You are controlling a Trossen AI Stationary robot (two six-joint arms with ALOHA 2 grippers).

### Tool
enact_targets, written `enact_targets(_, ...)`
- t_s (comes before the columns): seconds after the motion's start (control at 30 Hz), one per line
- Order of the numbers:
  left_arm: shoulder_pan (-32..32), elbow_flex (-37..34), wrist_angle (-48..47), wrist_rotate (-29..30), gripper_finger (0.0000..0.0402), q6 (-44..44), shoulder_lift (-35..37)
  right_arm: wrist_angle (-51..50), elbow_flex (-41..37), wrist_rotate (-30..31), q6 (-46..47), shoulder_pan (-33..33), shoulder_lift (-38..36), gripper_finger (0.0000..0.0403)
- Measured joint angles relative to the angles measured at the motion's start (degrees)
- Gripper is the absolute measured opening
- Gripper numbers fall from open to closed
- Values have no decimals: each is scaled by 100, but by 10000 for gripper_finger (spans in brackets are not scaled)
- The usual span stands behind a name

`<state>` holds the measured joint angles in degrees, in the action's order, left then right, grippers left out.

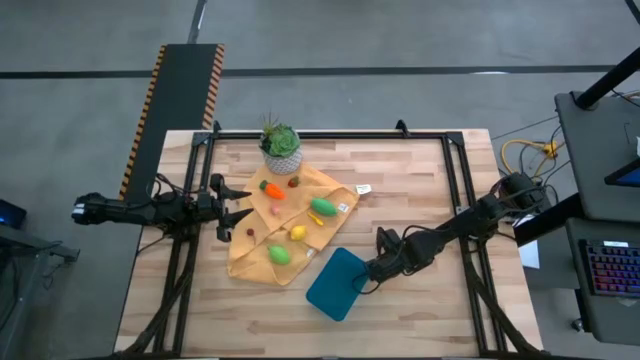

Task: Pick and placing Produce into tupperware
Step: Put the black cherry into the blue bin

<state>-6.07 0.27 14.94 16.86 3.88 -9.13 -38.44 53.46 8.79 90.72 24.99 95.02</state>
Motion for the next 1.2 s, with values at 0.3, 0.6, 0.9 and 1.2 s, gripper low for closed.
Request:
enact_targets(0.3, 0, 0, 2, 16, 202, 0, 3, -35, 187, 25, -552, 0, -533, 97)
enact_targets(0.6, 0, 0, 5, 18, 202, 0, 9, -12, 641, 631, -1227, 0, -1058, 97)
enact_targets(0.9, 0, 0, 7, 38, 202, 0, 13, -5, 1436, 736, -2263, -2, -804, 97)
enact_targets(1.2, -1, 0, 10, 40, 202, -2, 10, -16, 1770, 635, -2628, -2, -262, 98)
